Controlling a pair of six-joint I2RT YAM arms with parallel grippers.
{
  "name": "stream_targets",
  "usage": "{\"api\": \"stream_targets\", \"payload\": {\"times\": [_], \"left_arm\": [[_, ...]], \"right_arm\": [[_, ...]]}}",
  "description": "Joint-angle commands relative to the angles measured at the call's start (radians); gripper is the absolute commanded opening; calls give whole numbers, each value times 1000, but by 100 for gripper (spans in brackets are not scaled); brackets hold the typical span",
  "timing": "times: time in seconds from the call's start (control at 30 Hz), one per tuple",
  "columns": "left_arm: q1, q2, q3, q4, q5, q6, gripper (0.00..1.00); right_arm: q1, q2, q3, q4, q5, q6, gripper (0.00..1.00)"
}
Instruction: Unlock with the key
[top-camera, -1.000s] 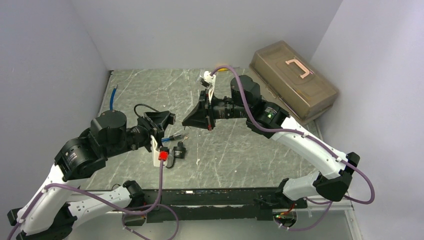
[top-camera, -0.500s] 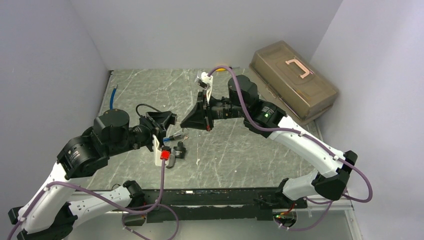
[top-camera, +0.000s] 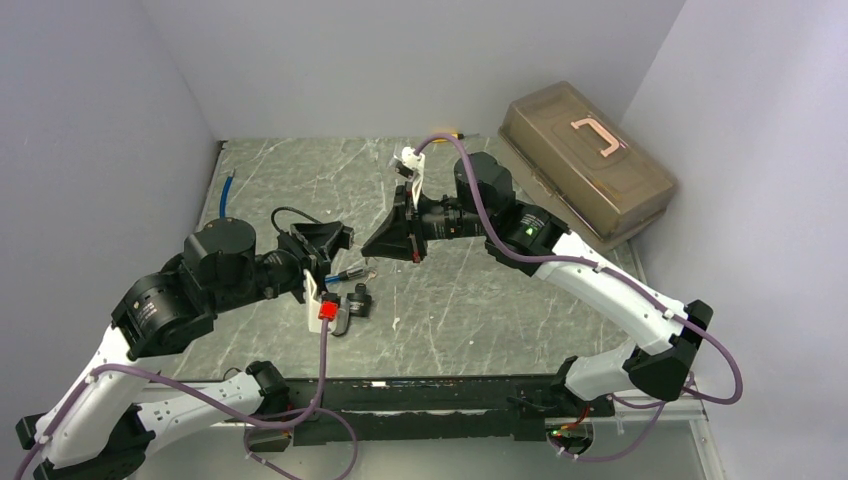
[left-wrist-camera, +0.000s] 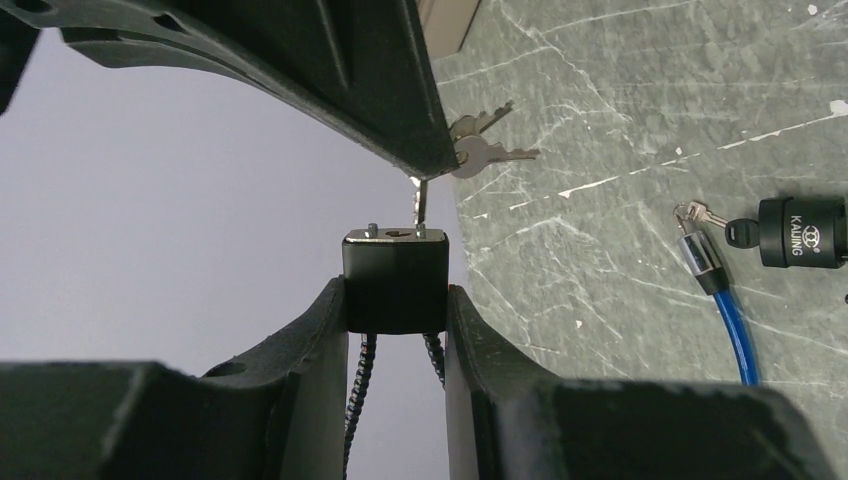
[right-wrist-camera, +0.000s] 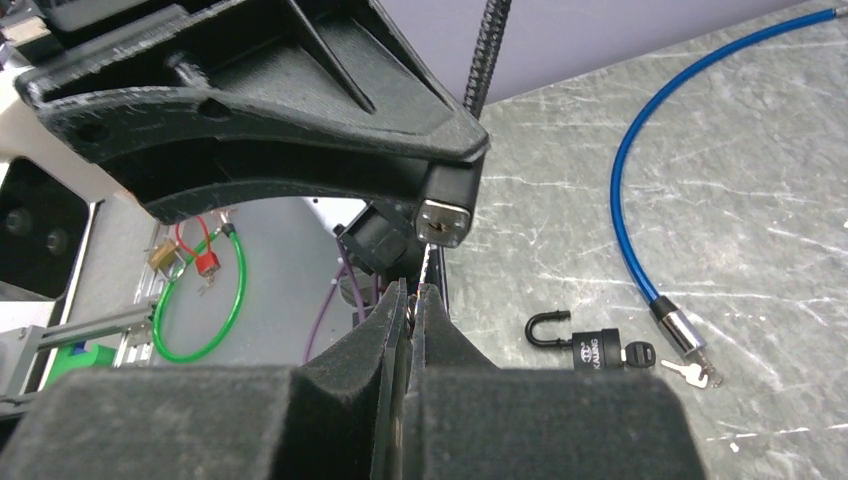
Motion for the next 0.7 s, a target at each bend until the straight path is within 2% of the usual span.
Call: {"api": "stream_targets", "payload": {"times": [0.0, 0.67], "left_arm": [[3, -6, 43, 48, 29, 7, 0], [8, -4, 40, 37, 38, 10, 0]], "right_arm": [[-10, -8, -6, 61, -32, 19, 0], [-16, -39, -2, 64, -30, 0, 0]]}}
